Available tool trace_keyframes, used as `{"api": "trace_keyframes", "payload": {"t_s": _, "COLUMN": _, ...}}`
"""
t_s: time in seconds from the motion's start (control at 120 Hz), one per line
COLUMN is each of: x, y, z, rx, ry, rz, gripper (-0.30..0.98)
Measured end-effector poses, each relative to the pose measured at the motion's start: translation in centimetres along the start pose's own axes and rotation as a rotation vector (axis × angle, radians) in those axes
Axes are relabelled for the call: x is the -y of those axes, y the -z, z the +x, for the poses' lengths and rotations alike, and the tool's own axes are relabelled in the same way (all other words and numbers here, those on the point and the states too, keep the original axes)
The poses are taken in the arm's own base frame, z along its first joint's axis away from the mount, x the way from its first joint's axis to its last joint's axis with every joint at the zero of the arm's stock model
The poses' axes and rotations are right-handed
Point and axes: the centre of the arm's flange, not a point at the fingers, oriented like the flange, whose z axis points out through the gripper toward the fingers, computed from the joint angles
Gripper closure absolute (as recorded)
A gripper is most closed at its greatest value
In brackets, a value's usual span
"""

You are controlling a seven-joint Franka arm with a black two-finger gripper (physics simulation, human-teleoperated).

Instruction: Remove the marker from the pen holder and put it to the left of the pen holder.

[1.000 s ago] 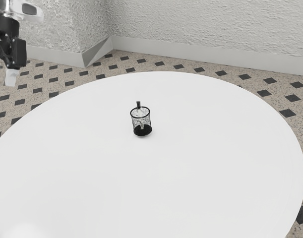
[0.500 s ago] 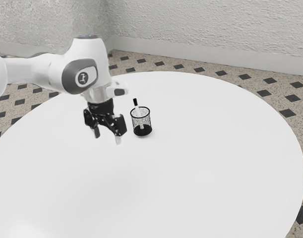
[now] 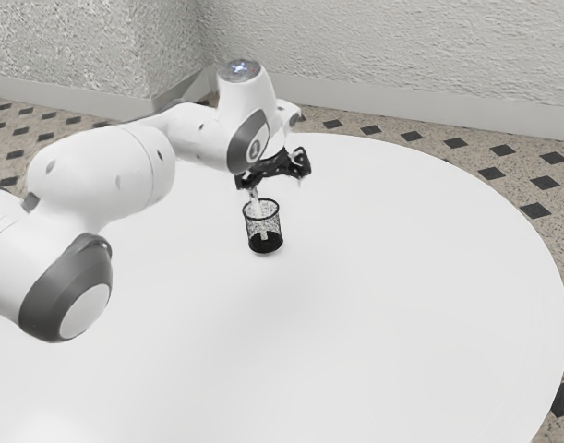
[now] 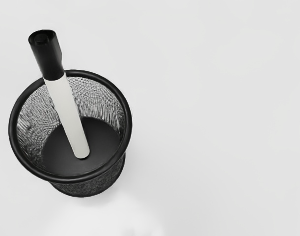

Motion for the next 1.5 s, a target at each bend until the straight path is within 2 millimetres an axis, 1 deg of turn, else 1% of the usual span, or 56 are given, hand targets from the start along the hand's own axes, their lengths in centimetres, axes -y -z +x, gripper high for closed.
{"api": "trace_keyframes", "payload": {"t_s": 0.025, "x": -0.2, "y": -0.3, "z": 0.6, "rx": -0.011, "ry": 0.026, "rz": -0.008, "gripper": 0.00}}
{"api": "trace_keyframes", "payload": {"t_s": 0.058, "x": 0.2, "y": -0.9, "z": 1.4, "rx": -0.019, "ry": 0.061, "rz": -0.014, "gripper": 0.00}}
{"api": "trace_keyframes", "payload": {"t_s": 0.108, "x": 1.3, "y": -2.6, "z": 2.6, "rx": -0.024, "ry": 0.111, "rz": -0.004, "gripper": 0.00}}
{"api": "trace_keyframes", "payload": {"t_s": 0.167, "x": 2.2, "y": -4.4, "z": 4.2, "rx": -0.044, "ry": 0.148, "rz": 0.001, "gripper": 0.00}}
{"api": "trace_keyframes", "payload": {"t_s": 0.217, "x": 3.0, "y": -5.8, "z": 4.8, "rx": -0.046, "ry": 0.169, "rz": 0.010, "gripper": 0.00}}
{"api": "trace_keyframes", "payload": {"t_s": 0.267, "x": 3.6, "y": -7.1, "z": 4.9, "rx": -0.042, "ry": 0.184, "rz": 0.021, "gripper": 0.01}}
{"api": "trace_keyframes", "payload": {"t_s": 0.333, "x": 4.1, "y": -8.0, "z": 5.0, "rx": -0.037, "ry": 0.199, "rz": 0.031, "gripper": 0.04}}
{"api": "trace_keyframes", "payload": {"t_s": 0.425, "x": 5.5, "y": -8.6, "z": 5.8, "rx": -0.031, "ry": 0.224, "rz": 0.047, "gripper": 0.10}}
{"api": "trace_keyframes", "payload": {"t_s": 0.517, "x": 6.0, "y": -9.2, "z": 6.3, "rx": -0.032, "ry": 0.228, "rz": 0.055, "gripper": 0.19}}
{"api": "trace_keyframes", "payload": {"t_s": 0.575, "x": 6.0, "y": -9.5, "z": 6.3, "rx": -0.030, "ry": 0.228, "rz": 0.059, "gripper": 0.25}}
{"api": "trace_keyframes", "payload": {"t_s": 0.667, "x": 5.4, "y": -9.0, "z": 6.6, "rx": -0.036, "ry": 0.216, "rz": 0.056, "gripper": 0.33}}
{"api": "trace_keyframes", "payload": {"t_s": 0.875, "x": 5.5, "y": -9.1, "z": 6.6, "rx": -0.020, "ry": 0.209, "rz": 0.070, "gripper": 0.46}}
{"api": "trace_keyframes", "payload": {"t_s": 0.958, "x": 5.7, "y": -9.5, "z": 6.6, "rx": -0.018, "ry": 0.206, "rz": 0.076, "gripper": 0.50}}
{"api": "trace_keyframes", "payload": {"t_s": 1.075, "x": 5.6, "y": -9.4, "z": 7.1, "rx": -0.028, "ry": 0.202, "rz": 0.071, "gripper": 0.52}}
{"api": "trace_keyframes", "payload": {"t_s": 1.275, "x": 6.5, "y": -9.5, "z": 8.8, "rx": -0.048, "ry": 0.216, "rz": 0.052, "gripper": 0.56}}
{"api": "trace_keyframes", "payload": {"t_s": 1.342, "x": 6.6, "y": -9.6, "z": 8.8, "rx": -0.044, "ry": 0.220, "rz": 0.046, "gripper": 0.59}}
{"api": "trace_keyframes", "payload": {"t_s": 1.5, "x": 6.2, "y": -10.5, "z": 8.1, "rx": -0.021, "ry": 0.224, "rz": 0.037, "gripper": 0.64}}
